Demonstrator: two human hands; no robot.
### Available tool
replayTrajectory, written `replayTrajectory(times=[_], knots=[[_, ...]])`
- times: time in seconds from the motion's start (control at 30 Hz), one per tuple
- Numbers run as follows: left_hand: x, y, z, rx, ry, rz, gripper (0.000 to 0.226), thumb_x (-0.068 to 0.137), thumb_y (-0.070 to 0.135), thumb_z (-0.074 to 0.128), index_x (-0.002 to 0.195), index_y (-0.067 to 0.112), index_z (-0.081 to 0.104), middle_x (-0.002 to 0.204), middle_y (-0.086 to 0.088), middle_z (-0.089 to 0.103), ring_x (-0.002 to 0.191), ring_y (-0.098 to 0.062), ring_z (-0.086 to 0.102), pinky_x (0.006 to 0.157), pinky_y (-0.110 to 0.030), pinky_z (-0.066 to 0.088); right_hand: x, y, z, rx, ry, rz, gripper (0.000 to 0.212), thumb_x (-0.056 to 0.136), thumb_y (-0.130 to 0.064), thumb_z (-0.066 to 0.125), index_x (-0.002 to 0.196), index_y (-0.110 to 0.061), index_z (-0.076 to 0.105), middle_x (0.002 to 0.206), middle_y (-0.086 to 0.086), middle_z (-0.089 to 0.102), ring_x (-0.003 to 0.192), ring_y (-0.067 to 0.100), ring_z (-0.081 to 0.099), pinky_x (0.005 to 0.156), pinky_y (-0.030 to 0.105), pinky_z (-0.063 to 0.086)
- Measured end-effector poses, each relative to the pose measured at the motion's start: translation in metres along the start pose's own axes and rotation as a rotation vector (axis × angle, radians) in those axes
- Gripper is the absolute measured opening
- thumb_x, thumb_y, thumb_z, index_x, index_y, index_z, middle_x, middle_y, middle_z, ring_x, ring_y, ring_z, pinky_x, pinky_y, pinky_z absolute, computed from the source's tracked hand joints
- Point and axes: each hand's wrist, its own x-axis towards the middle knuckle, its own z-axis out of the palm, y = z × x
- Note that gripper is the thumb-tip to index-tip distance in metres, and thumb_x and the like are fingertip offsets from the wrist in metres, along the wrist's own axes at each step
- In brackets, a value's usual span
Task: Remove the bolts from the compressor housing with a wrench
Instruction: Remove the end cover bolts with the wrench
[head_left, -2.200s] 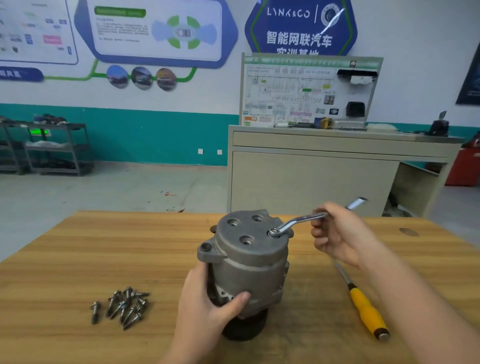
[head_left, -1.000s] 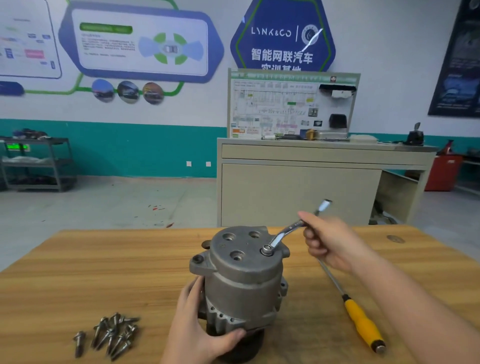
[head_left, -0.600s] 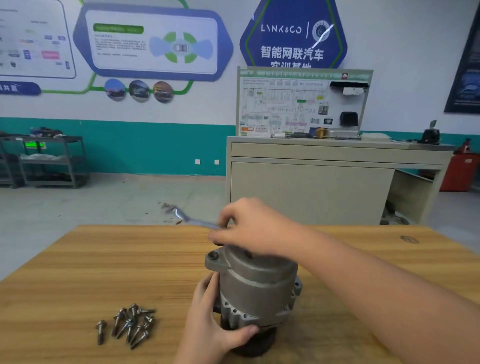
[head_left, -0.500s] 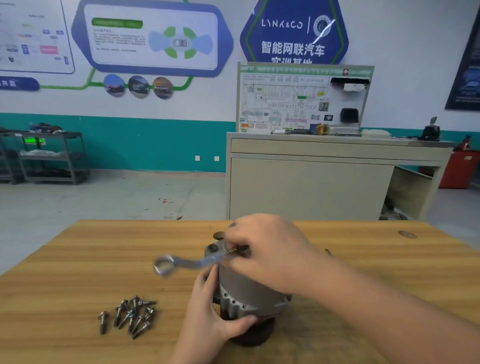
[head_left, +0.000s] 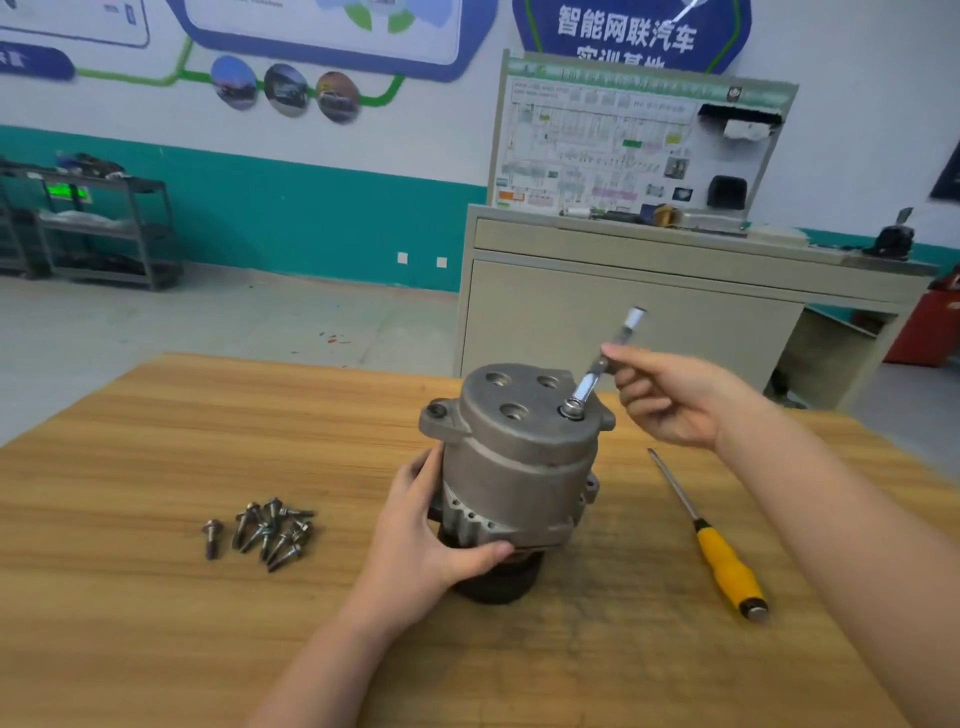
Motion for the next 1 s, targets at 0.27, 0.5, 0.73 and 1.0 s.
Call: replayTrajectory(times=[0.27,0.5,0.73,1.0], knots=[[0.006,-0.007,0.0,-0.011,0.008,-0.007,0.089,0.05,0.067,0.078,0.125,0.063,0.031,0.129,0.027,0.037,0.121,0.014,0.036,0.094,0.001,0.028,-0.033,-0.019,0.111,-1.237,-0.054,-0.557,0.01,0.076,-0.033,0.078,0.076,-0.024,0.072,0.046,-0.016,0.055,0.039,0.001,0.049,0.035,0.007,0.029],[0.002,-0.009,-0.003,-0.046,0.031,-0.046,0.091,0.049,0.069,0.078,0.127,0.058,0.034,0.129,0.016,0.044,0.121,0.007,0.041,0.1,-0.01,0.035,-0.102,0.037,0.043,-1.02,-0.111,-0.852,0.036,0.069,-0.065,0.063,0.089,-0.035,0.064,0.084,-0.011,0.059,0.074,0.003,0.057,0.06,0.014,0.046],[0.0,-0.006,-0.003,-0.04,0.039,-0.077,0.092,0.046,0.078,0.073,0.126,0.06,0.03,0.127,0.031,0.038,0.12,0.016,0.035,0.089,0.005,0.028,-0.034,0.03,-0.002,0.115,0.051,-0.279,0.02,0.09,-0.028,0.058,0.085,-0.011,0.068,0.056,-0.002,0.044,0.04,0.005,0.037,0.031,0.013,0.023],[0.006,-0.007,-0.002,-0.015,0.014,-0.079,0.096,0.046,0.077,0.074,0.127,0.061,0.027,0.134,0.027,0.035,0.125,0.015,0.031,0.094,0.004,0.025,0.001,-0.025,0.095,-1.055,0.106,-0.388,0.012,0.083,-0.024,0.071,0.082,-0.012,0.071,0.059,-0.005,0.054,0.043,0.005,0.044,0.04,0.016,0.032]])
